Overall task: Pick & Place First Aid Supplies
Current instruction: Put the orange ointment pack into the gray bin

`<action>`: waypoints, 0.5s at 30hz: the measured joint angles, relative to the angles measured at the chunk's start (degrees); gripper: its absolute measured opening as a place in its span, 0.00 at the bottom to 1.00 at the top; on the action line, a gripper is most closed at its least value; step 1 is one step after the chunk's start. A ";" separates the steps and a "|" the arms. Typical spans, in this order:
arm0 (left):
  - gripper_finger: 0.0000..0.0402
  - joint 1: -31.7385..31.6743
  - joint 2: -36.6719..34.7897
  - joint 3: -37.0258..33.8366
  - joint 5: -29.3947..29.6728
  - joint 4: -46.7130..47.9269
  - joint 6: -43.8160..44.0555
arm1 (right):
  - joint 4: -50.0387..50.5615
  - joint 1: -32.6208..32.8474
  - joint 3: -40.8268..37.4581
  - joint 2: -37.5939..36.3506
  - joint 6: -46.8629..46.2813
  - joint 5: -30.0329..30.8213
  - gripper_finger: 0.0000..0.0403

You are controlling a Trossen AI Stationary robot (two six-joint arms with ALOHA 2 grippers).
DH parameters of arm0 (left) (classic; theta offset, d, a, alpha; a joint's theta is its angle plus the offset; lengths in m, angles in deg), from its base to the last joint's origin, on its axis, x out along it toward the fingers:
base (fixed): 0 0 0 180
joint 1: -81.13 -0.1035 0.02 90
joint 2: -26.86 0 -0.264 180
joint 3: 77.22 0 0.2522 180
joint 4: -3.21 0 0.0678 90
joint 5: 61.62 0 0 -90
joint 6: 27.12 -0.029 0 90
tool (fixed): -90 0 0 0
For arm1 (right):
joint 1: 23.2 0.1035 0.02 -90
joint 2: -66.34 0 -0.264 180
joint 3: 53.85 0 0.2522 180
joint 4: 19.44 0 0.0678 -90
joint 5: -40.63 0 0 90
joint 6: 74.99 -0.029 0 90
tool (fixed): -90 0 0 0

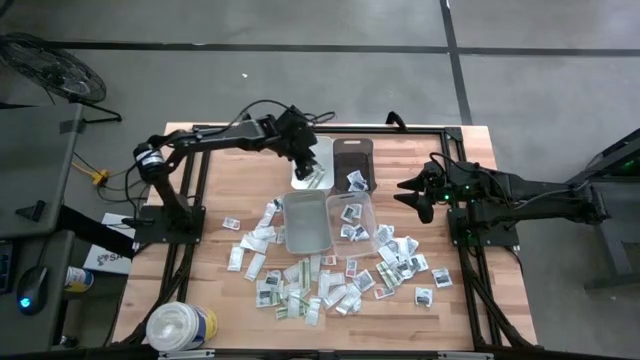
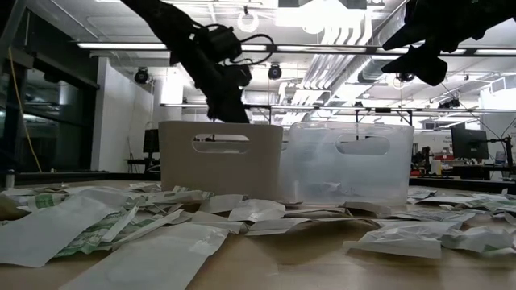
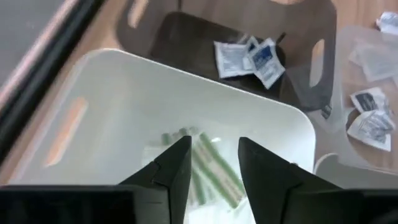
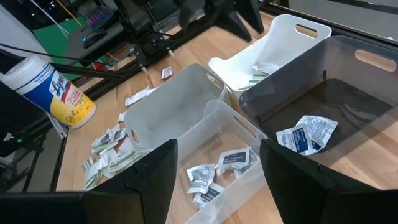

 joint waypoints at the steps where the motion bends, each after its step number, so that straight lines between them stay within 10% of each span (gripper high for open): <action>1: 0.33 -0.37 -0.88 0.01 0.18 1.38 -0.79 | 0.00 0.02 0.00 0.00 0.00 -0.06 0.55; 15: 0.29 5.64 -9.73 -1.38 13.73 33.08 -10.24 | 0.16 0.00 0.00 0.00 -0.26 0.39 0.55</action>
